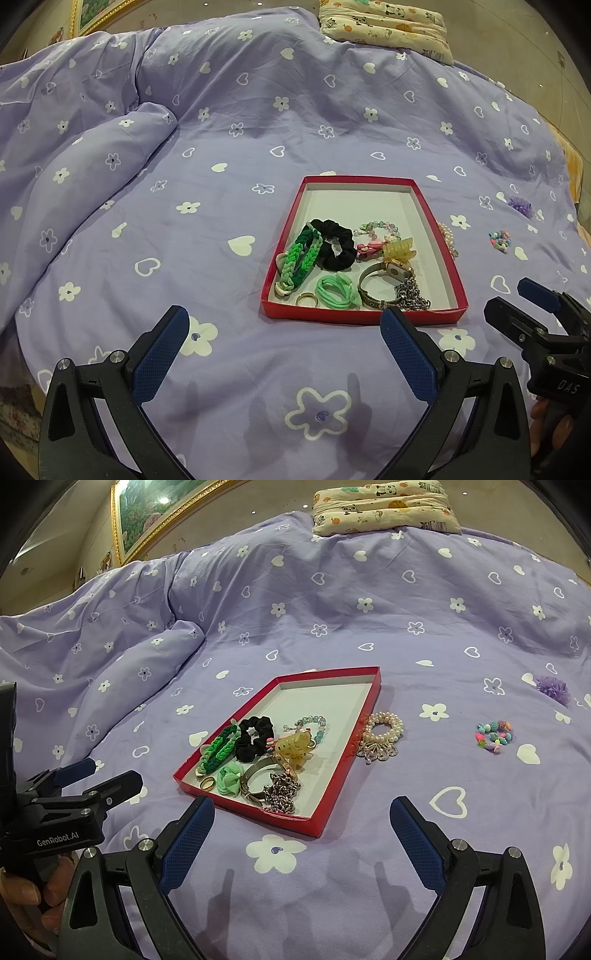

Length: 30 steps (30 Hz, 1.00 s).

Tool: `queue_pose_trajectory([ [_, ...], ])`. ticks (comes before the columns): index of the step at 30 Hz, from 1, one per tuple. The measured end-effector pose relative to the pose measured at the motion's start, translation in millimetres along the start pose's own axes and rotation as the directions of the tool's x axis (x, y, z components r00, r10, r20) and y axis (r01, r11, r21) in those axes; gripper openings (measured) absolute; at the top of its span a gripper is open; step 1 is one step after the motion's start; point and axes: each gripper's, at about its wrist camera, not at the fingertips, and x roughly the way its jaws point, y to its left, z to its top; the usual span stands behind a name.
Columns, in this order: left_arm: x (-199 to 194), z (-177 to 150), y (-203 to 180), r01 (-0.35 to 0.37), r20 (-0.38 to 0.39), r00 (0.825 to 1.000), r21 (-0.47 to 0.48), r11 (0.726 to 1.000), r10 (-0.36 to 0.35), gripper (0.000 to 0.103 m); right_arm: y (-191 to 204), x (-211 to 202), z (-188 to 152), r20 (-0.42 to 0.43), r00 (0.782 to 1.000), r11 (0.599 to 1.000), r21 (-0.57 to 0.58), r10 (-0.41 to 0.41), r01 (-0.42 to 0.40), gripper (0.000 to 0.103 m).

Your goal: Organize jewelry

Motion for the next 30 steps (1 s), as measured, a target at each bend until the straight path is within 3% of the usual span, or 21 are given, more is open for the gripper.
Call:
queue_pose_trajectory([
  [30, 7.3, 1.7, -0.7, 0.005, -0.015, 1.000, 0.008, 1.000, -0.005, 0.103, -1.4, -0.4, 2.4, 0.002, 1.000, 1.000, 0.004, 0.004, -0.004, 0.097],
])
